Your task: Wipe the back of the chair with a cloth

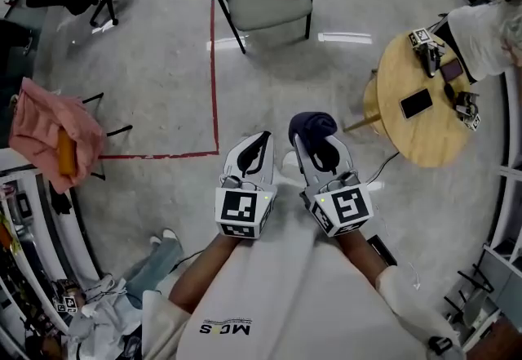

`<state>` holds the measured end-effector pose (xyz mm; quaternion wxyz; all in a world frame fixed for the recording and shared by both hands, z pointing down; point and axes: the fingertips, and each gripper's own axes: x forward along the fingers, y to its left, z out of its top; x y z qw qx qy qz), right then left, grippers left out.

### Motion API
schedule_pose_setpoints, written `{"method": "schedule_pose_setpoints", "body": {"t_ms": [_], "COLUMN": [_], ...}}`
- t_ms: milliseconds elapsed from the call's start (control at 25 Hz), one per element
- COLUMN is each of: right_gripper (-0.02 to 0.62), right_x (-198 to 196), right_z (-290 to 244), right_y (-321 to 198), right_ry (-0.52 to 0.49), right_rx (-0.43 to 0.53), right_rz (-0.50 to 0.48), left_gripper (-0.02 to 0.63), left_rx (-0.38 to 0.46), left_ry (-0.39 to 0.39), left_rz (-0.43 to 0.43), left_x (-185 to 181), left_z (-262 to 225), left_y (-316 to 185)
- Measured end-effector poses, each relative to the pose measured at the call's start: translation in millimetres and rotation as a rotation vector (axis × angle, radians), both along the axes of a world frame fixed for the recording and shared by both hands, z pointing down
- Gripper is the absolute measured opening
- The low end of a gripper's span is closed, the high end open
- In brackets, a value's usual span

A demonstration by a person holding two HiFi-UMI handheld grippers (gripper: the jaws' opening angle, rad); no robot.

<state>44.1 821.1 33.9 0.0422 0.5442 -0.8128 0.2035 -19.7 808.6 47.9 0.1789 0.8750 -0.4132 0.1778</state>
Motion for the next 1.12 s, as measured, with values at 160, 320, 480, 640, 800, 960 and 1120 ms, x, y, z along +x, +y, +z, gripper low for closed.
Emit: {"method": "schedule_pose_setpoints", "body": {"t_ms": [160,320,480,640,800,960,1120], "right_gripper": [0.083,0.083,0.083,0.083,0.083,0.083,0.083], "right_x": [2.3,-0.8,-12.8,-27.8,-39.1,-52.8,-59.8], "right_z": [5.8,14.8,20.4,26.5,24.9,25.7,23.1], "right_y": [-11.6,-44.9,-96.2,-169.0,-238.9,-310.3,-369.7], "right_ry": [-0.012,-0.011,-0.002,0.022,0.038,0.026,0.048], "right_rx": [-0.015,-0.033,-0.044,-0.068,-0.097,-0.125,-0.123], "right_rz": [-0.012,-0.013,-0.013,0.006,0.051,0.121,0.16], "left_gripper": [0.002,0.002,0.002,0.002,0.002,0.002,0.002], "left_rx": [-0.001,0.005,-0.01,-0.038,-0.05,-0.059,-0.077], "left_ry": [-0.008,-0.013,0.008,0.025,0.047,0.043,0.061], "left_rz": [-0.018,-0.021,-0.029,-0.031,0.02,0.072,0.083], "left_x": [-2.5,-7.3,-20.0,-39.0,-52.1,-72.4,-89.1], "left_z": [4.8,11.4,17.6,22.6,16.1,14.9,15.0], "left_y": [-8.4,-38.4,-93.4,-178.3,-252.8,-324.4,-384.4]}}
